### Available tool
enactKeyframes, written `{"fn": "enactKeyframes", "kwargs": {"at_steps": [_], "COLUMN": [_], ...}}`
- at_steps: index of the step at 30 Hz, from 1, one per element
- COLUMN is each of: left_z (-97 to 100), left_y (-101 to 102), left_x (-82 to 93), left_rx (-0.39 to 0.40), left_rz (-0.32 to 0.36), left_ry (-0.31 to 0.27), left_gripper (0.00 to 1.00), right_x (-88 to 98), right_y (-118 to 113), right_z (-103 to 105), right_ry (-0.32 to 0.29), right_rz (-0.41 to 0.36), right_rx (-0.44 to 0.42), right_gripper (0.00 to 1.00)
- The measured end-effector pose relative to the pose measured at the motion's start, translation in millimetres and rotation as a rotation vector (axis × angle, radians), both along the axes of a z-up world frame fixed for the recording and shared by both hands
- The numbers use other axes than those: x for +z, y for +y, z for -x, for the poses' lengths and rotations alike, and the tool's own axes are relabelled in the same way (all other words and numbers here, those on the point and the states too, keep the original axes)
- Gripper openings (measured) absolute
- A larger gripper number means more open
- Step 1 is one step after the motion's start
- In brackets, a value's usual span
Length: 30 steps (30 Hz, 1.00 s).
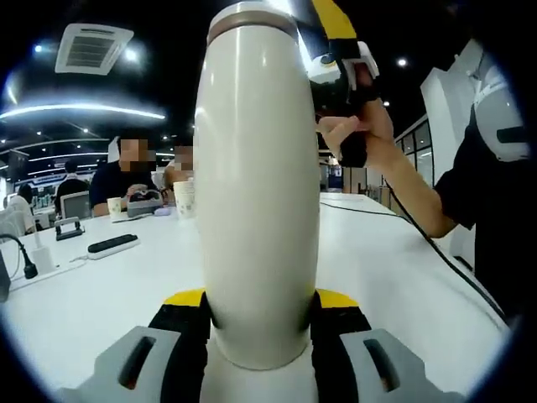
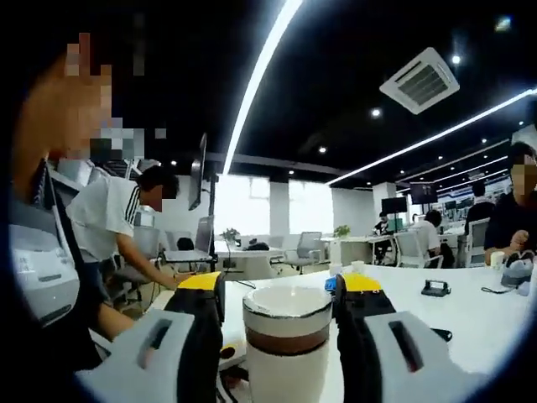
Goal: Grasp the water cup twist off the cup lid place the cup lid on the table
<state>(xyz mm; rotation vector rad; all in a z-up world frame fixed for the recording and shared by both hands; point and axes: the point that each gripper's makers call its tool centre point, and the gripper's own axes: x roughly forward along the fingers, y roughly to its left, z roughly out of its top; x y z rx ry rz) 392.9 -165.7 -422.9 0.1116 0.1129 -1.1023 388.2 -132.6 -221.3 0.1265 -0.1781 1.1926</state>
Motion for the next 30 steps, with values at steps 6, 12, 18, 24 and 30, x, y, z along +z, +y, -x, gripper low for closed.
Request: {"fn": "enactKeyframes", "kwargs": {"at_steps": [6,12,18,24,30], "left_z": [-1.5,-2.7,-3.1,-3.7,-4.3], "left_y": [1,2,2,3,3], "left_x": [-0.3,-0.6,-1.0,-1.3,-1.9], "left_rx": [0.003,0.005,0.004,0.004,0.002], "left_rz": [-0.005,-0.008,-0.01,-0.011,-0.012], "left_ry": [0.0,-0.001,0.0,0.001,0.005], "left_gripper": [0.48,0.49,0.49,0.49,0.49], "right_x": [-4.8,-5.7,-5.4,-5.5,-6.0], "right_y": [7,7,7,11,11], "right_z": [-5,-6,-6,-3,2], "right_ry": [-0.015,-0.028,-0.034,-0.047,-0.066], "right_rz": [0.05,0.066,0.081,0.094,0.1], "right_rx": [-0.023,-0.013,0.066,0.207,0.369], "right_gripper": [0.5,0.47,0.47,0.47,0.47]}}
